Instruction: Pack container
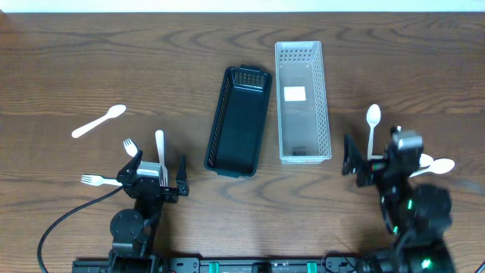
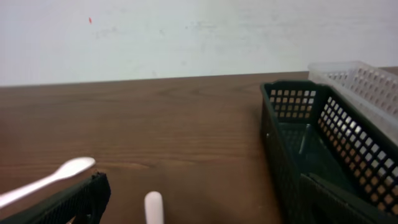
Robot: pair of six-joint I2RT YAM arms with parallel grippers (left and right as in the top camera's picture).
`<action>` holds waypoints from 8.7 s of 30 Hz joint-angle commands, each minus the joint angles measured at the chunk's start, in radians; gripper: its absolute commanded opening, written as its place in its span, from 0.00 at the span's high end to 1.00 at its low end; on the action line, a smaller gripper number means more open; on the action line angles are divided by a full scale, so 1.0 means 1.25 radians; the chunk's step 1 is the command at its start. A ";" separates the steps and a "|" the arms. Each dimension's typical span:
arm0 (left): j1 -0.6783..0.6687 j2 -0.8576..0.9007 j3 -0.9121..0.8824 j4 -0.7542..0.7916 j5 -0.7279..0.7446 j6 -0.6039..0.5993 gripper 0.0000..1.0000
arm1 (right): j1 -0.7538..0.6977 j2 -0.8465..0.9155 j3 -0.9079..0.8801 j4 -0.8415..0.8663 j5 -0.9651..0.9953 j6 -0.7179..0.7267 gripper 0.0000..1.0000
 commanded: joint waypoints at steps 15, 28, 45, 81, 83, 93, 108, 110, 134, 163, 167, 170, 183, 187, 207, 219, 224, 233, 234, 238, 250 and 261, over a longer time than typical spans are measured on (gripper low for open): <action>-0.002 0.473 0.609 -0.528 0.016 -0.144 0.02 | -0.009 0.711 0.679 -0.469 0.022 -0.063 0.99; -0.002 0.999 0.854 -0.675 0.019 -0.106 0.02 | -0.023 0.985 0.679 -0.503 0.003 -0.021 0.99; -0.007 1.184 0.853 -0.701 0.044 -0.106 0.10 | 0.021 1.061 0.673 -0.545 -0.027 -0.025 0.99; -0.206 1.254 0.853 -0.672 0.081 -0.109 0.45 | 0.029 1.061 0.673 -0.559 -0.097 -0.093 0.99; -0.206 1.254 0.853 -0.672 0.063 -0.109 0.45 | 0.029 1.060 0.675 -0.555 -0.062 -0.093 0.99; -0.180 1.243 0.858 -0.667 -0.051 -0.110 0.41 | 0.041 1.022 0.821 -0.590 0.026 -0.079 0.99; -0.025 1.040 0.865 -0.644 -0.052 -0.127 0.32 | 0.200 1.019 0.790 -0.788 -0.058 -0.144 0.98; -0.019 1.003 0.865 -0.640 -0.052 -0.127 0.31 | 0.222 1.019 0.770 -0.796 -0.070 -0.144 0.98; -0.016 0.897 0.865 -0.654 -0.056 -0.107 0.30 | 0.277 1.019 0.616 -0.660 -0.071 -0.104 0.98; -0.016 0.897 0.865 -0.600 -0.093 -0.106 0.01 | 0.067 0.967 1.184 -0.796 0.106 0.125 0.20; -0.016 0.897 0.865 -0.600 -0.093 -0.106 0.01 | 0.031 0.951 1.184 -0.795 0.103 0.138 0.03; -0.016 0.897 0.865 -0.600 -0.093 -0.106 0.01 | 0.017 0.939 1.184 -0.793 0.101 0.138 0.01; -0.016 0.894 0.865 -0.604 -0.092 -0.106 0.02 | 0.011 0.918 1.184 -0.793 0.105 0.137 0.01; -0.015 0.872 0.870 -0.611 -0.092 -0.107 0.02 | 0.007 0.917 1.184 -0.797 0.108 0.145 0.01; 0.035 0.826 0.913 -0.747 -0.092 -0.112 0.02 | -0.188 0.950 1.064 -0.878 0.232 0.380 0.01; 0.035 0.826 0.913 -0.742 -0.092 -0.112 0.02 | -0.197 1.094 0.747 -0.667 0.163 0.178 0.01; 0.035 0.826 0.913 -0.742 -0.092 -0.112 0.02 | -0.197 1.138 0.703 -0.610 0.160 0.149 0.01; 0.035 0.826 0.913 -0.742 -0.092 -0.112 0.02 | -0.197 1.173 0.629 -0.507 0.105 0.116 0.01; 0.035 0.826 0.913 -0.742 -0.092 -0.112 0.02 | -0.197 1.174 0.617 -0.494 0.105 0.116 0.01; 0.035 0.826 0.913 -0.742 -0.092 -0.112 0.02 | -0.197 1.179 0.591 -0.462 0.105 0.116 0.01; 0.035 0.826 0.913 -0.742 -0.092 -0.112 0.02 | -0.198 1.180 0.549 -0.400 0.100 0.123 0.39; 0.035 0.826 0.913 -0.742 -0.092 -0.112 0.02 | -0.198 1.180 0.549 -0.405 0.103 0.123 0.96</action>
